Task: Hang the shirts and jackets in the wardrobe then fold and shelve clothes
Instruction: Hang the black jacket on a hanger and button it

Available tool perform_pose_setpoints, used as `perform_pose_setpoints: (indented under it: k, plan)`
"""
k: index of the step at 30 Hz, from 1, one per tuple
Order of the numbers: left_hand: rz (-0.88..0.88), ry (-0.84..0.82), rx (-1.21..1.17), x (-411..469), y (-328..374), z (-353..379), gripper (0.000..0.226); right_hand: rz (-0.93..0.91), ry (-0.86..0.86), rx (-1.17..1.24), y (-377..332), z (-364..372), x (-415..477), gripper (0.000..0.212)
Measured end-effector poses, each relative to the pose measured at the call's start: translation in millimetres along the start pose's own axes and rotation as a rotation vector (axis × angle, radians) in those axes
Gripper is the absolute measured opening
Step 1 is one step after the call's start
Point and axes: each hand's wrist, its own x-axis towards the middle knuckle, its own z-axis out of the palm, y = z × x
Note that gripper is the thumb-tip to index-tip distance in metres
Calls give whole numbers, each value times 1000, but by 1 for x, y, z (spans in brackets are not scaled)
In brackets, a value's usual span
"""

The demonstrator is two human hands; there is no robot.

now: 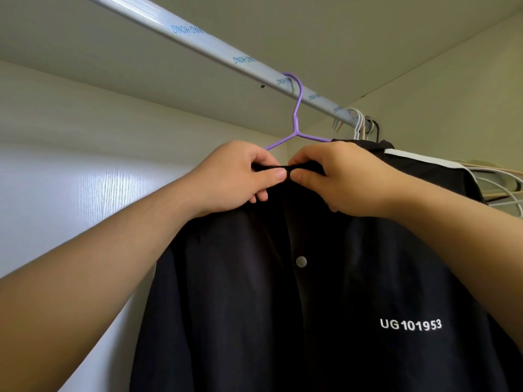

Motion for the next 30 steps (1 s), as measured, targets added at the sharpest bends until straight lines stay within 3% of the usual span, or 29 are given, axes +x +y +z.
perform_pose_setpoints:
  k: [4,8,13,18,30]
  plan:
    - [21,24,221,1,-2,11,14,41,2,14,1,5,-3,19]
    - [71,56,227,2,-3,14,14,79,44,51,4,7,-3,16]
    - [102,100,195,2,-7,19,19,73,69,101,5,7,-2,18]
    - [-21,199,-17,7,-10,28,18,57,95,179,2,11,-5,24]
    - [29,180,-11,4,-13,33,13,141,76,221,8,18,-9,27]
